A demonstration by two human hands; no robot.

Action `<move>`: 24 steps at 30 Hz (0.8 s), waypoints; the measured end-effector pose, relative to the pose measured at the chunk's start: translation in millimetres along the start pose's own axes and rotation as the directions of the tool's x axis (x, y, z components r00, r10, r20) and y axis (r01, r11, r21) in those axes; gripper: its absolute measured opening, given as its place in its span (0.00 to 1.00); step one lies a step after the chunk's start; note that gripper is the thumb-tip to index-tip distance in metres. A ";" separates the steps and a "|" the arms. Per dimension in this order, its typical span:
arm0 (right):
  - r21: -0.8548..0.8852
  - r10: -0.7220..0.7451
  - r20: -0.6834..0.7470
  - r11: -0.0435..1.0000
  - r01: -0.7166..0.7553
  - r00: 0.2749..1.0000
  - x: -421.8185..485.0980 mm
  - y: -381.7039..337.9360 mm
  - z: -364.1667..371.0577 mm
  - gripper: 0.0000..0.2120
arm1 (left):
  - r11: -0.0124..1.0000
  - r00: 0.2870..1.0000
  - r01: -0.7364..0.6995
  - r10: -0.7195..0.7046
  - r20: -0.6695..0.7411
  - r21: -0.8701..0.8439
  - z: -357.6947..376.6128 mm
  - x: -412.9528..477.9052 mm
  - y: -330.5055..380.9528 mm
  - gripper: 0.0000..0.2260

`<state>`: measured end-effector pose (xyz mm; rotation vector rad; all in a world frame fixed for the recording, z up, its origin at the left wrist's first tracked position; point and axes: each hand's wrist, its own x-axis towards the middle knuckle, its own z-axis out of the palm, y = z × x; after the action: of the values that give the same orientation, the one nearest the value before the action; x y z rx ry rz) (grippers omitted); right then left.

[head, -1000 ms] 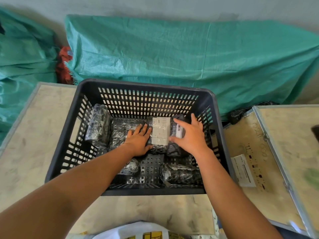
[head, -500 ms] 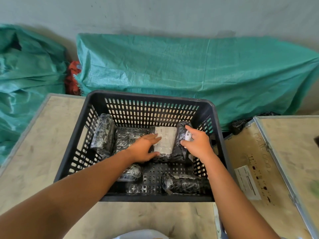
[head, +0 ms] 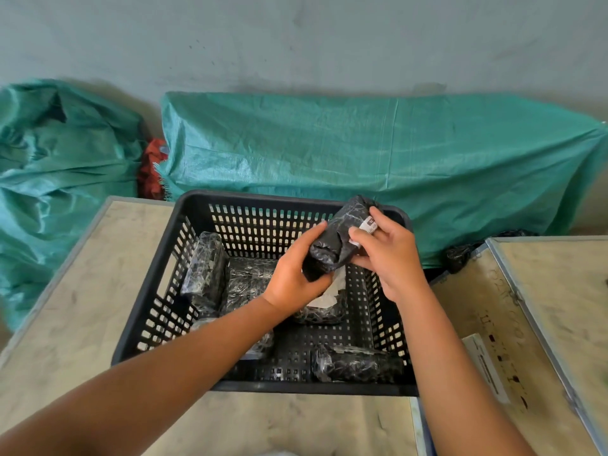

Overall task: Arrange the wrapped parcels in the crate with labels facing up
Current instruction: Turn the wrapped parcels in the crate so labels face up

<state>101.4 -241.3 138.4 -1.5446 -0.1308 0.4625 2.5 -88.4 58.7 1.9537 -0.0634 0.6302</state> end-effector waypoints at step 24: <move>-0.682 0.251 0.334 0.729 0.050 0.909 40.0 85.0 -21.0 0.69 | 0.680 0.690 0.721 -0.684 0.239 -0.136 -9.3 32.9 -57.8 0.20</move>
<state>128.1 -249.6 46.2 -2.1691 -0.6022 0.8987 45.4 -46.1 28.9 1.6249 0.4895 -0.0708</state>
